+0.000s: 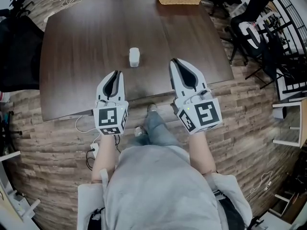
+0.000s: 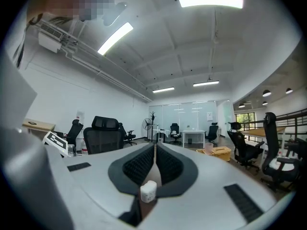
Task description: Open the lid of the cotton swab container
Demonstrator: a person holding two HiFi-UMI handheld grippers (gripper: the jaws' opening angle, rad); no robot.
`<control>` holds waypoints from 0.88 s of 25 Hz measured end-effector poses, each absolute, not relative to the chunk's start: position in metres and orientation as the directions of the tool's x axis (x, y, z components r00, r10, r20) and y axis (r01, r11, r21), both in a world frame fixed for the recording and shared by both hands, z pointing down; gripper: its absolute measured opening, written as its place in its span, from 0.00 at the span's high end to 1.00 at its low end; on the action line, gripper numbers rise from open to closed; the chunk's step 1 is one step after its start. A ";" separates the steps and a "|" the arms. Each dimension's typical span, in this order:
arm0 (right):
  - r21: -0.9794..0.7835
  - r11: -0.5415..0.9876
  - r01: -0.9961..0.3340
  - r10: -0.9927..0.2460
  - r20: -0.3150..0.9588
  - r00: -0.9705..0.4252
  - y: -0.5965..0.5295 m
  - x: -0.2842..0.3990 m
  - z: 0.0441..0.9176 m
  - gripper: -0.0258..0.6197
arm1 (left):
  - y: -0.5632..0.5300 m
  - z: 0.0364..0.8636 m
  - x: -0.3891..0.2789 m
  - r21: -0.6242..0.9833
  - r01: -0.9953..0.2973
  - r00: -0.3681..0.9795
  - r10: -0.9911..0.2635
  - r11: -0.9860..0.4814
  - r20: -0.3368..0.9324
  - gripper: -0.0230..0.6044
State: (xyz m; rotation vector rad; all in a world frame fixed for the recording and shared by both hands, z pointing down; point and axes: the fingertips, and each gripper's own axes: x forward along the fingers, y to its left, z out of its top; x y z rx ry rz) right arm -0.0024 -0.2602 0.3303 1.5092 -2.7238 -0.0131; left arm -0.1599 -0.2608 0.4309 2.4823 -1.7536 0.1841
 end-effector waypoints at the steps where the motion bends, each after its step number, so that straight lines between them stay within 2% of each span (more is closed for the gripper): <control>1: 0.020 0.532 -0.846 -0.846 0.025 -0.532 -0.263 -0.001 0.332 0.93 | -0.265 0.438 -0.158 0.015 -0.943 0.330 -0.929 -0.332 0.168 0.94; 5: 0.018 0.538 -0.843 -0.843 0.047 -0.536 -0.276 0.003 0.340 0.93 | -0.282 0.467 -0.151 0.038 -0.945 0.326 -0.919 -0.326 0.220 0.92; 14: 0.010 0.542 -0.840 -0.837 0.086 -0.540 -0.311 0.015 0.352 0.93 | -0.316 0.535 -0.129 0.033 -0.942 0.321 -0.872 -0.333 0.370 0.71; 22: 0.008 0.539 -0.842 -0.836 0.129 -0.533 -0.339 0.023 0.366 0.93 | -0.346 0.579 -0.117 0.038 -0.950 0.291 -0.837 -0.310 0.464 0.61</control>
